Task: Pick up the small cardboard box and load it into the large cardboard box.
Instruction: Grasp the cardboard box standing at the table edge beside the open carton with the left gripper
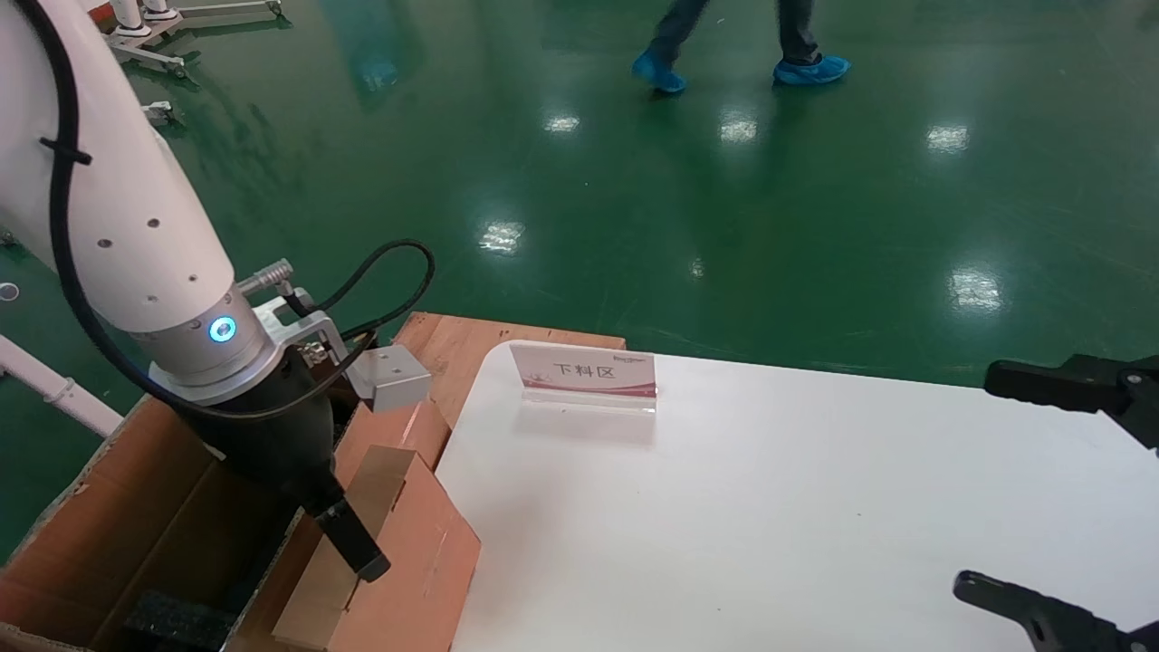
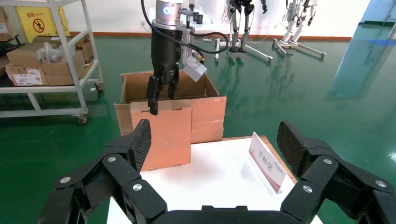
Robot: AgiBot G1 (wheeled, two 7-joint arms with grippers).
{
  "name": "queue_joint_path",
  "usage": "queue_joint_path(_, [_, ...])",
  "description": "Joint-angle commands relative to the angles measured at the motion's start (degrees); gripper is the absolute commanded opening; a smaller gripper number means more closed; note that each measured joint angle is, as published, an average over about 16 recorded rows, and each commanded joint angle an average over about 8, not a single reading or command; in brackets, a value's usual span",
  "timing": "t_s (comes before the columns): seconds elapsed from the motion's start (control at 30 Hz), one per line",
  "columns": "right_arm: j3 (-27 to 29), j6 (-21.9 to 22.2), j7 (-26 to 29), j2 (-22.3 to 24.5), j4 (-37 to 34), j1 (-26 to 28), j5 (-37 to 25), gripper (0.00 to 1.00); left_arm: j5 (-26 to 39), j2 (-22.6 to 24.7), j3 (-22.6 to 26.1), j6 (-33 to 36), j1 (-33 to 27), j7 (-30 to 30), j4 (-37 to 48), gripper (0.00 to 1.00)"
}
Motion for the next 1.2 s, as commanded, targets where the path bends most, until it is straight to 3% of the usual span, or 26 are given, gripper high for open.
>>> queue_joint_path(0.03, [-0.01,0.00,0.00,0.00,0.00,0.00,0.00,1.00,-0.75,-0.03,0.87,-0.33,-0.48,-0.20,0.00,1.00])
queue_joint_path(0.63, [-0.07,0.03,-0.04,0.03,-0.01,0.01,0.05,1.00,-0.94,-0.36,4.10,-3.35,1.79,0.64,-0.02,1.00])
queue_joint_path(0.7, [-0.08,0.04,-0.04,0.03,-0.01,0.01,0.05,0.79,-0.83,-0.30,4.32,-3.44,1.90,0.65,-0.01,1.00])
queue_joint_path(0.9, [-0.10,0.04,-0.04,0.04,-0.01,0.00,0.06,0.04,-0.74,-0.26,4.47,-3.53,1.99,0.66,0.00,0.26])
queue_joint_path(0.97, [-0.10,0.04,-0.04,0.04,-0.02,0.00,0.06,0.00,-0.74,-0.26,4.41,-3.51,1.99,0.67,0.00,0.01])
queue_joint_path(1.2, [-0.09,0.04,-0.04,0.04,-0.01,0.00,0.06,0.00,-0.74,-0.27,4.24,-3.45,1.97,0.69,0.01,0.00])
